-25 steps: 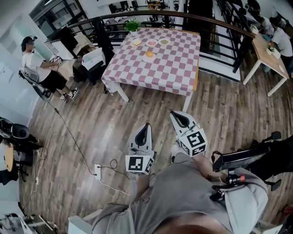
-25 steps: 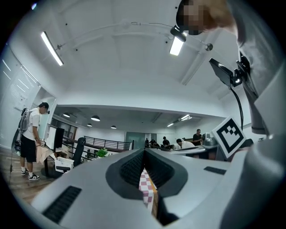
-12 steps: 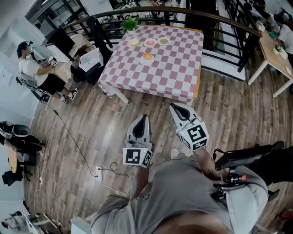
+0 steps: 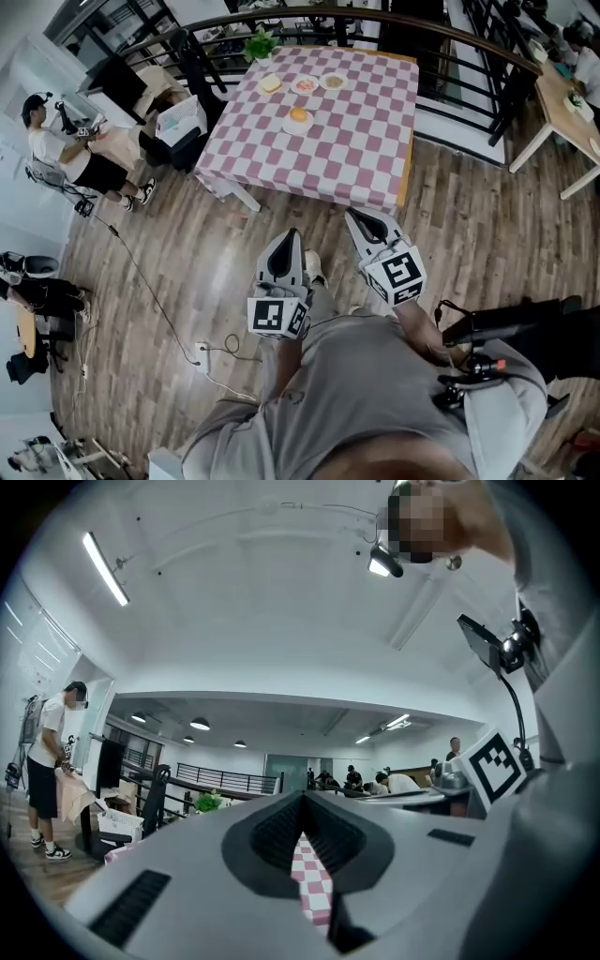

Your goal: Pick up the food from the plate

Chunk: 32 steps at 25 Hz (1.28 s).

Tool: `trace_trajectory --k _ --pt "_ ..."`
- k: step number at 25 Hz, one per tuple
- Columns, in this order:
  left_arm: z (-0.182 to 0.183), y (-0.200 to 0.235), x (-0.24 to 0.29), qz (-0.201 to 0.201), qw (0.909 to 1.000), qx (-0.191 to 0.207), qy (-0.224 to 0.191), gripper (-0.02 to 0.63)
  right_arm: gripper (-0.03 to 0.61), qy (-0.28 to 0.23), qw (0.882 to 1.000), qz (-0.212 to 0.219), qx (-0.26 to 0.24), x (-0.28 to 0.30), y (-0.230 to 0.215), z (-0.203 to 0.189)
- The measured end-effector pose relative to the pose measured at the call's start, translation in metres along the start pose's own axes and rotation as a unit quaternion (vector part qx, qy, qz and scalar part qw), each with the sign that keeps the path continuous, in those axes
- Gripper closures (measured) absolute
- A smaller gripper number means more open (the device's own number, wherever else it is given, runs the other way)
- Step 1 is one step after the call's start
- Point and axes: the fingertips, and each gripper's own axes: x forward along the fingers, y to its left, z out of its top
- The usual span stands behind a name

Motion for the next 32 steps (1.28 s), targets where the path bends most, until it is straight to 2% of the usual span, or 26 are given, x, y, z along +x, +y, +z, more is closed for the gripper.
trace_trajectory --k 4,10,18,22,26,32 --pt "-0.006 0.023 0.035 -0.007 1.0 -0.005 0.002 0.609 0.565 0.005 1.0 -0.014 0.003 0.027 -0.021 -0.005" --pt "-0.017 0.073 0.102 -0.038 0.9992 -0.009 0.002 0.609 0.565 0.009 0.999 -0.04 -0.004 0.098 -0.052 -0.003" --pt "-0.017 0.164 0.213 -0.09 0.9959 -0.006 -0.002 0.609 0.565 0.02 0.996 -0.084 -0.014 0.214 -0.107 0.014" --pt "-0.013 0.198 0.256 -0.124 0.9922 -0.006 -0.002 0.609 0.565 0.026 0.992 -0.125 -0.017 0.246 -0.13 0.024" --pt "-0.02 0.217 0.291 -0.159 0.9872 -0.008 0.0 0.609 0.565 0.034 0.986 -0.164 -0.018 0.261 -0.15 0.022" --pt "-0.02 0.215 0.315 -0.191 0.9812 -0.024 -0.005 0.609 0.565 0.042 0.978 -0.204 -0.017 0.269 -0.18 0.023"
